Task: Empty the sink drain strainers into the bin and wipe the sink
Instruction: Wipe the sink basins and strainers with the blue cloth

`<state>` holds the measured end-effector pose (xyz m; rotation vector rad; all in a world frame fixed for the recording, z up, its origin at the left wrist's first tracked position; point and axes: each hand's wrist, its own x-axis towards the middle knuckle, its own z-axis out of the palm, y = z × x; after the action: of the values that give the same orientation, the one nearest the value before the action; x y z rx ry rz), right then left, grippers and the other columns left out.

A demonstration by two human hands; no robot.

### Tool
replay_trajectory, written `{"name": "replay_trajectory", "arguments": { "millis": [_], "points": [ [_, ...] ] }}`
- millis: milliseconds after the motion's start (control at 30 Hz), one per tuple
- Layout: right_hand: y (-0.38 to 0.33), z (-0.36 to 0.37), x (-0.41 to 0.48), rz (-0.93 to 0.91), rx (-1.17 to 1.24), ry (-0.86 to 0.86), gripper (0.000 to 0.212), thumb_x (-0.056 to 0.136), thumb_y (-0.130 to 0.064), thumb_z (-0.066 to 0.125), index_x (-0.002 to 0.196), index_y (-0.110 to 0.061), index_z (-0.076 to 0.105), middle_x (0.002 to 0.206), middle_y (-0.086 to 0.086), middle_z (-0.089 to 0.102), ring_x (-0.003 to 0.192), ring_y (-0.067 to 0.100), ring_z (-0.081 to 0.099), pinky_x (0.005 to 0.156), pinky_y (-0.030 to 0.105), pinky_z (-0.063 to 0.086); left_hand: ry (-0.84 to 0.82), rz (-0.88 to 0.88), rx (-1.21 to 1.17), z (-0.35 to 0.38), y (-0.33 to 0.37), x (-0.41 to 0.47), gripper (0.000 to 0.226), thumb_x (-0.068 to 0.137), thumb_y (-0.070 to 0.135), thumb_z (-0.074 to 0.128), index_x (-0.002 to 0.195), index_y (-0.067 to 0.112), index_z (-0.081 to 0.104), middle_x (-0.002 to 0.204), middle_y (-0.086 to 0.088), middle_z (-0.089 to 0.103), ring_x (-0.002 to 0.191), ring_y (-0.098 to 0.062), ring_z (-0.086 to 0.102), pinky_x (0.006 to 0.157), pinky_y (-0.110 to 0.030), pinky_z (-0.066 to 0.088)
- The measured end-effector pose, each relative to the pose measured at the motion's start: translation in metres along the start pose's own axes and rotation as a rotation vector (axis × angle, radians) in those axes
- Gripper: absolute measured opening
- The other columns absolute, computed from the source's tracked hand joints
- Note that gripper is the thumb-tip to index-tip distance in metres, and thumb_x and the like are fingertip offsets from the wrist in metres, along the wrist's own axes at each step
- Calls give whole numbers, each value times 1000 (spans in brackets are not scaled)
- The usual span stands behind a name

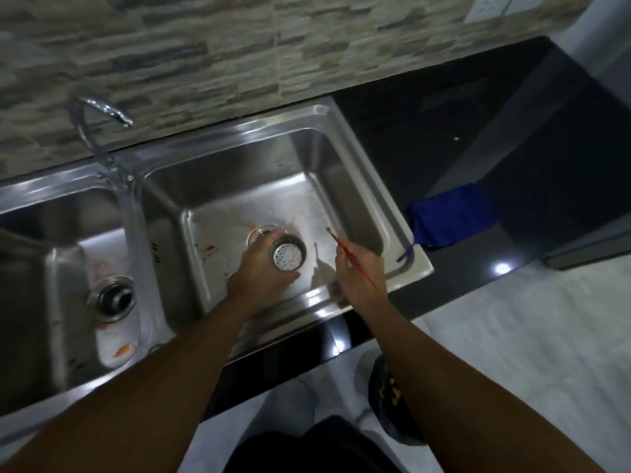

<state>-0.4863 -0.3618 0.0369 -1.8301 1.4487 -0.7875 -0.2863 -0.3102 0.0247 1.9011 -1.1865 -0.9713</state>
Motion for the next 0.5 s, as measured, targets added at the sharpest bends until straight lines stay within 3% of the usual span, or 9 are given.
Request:
{"name": "replay_trajectory", "arguments": {
  "millis": [100,200,500],
  "points": [
    [10,11,3,26,-120,-61,27,101,-14,51,117,-14,72,89,-1,69,72,-1,59,73,16,49,-51,-41,75,6,-19,10,87,61,18,94,138,24,55,138,2,61,131,-17,55,112,-37,43],
    [18,15,9,25,-202,-124,29,103,-18,47,124,-13,67,96,3,69,82,14,64,78,32,55,-70,-88,82,17,-34,22,98,58,18,96,144,20,50,142,0,59,132,-17,52,103,-21,36],
    [18,20,16,31,-353,-143,27,102,-19,49,122,-16,66,96,0,68,79,9,62,74,25,54,-141,-223,83,62,-74,64,102,53,22,98,141,27,47,141,2,54,127,-14,50,100,-20,34]
  ]
}}
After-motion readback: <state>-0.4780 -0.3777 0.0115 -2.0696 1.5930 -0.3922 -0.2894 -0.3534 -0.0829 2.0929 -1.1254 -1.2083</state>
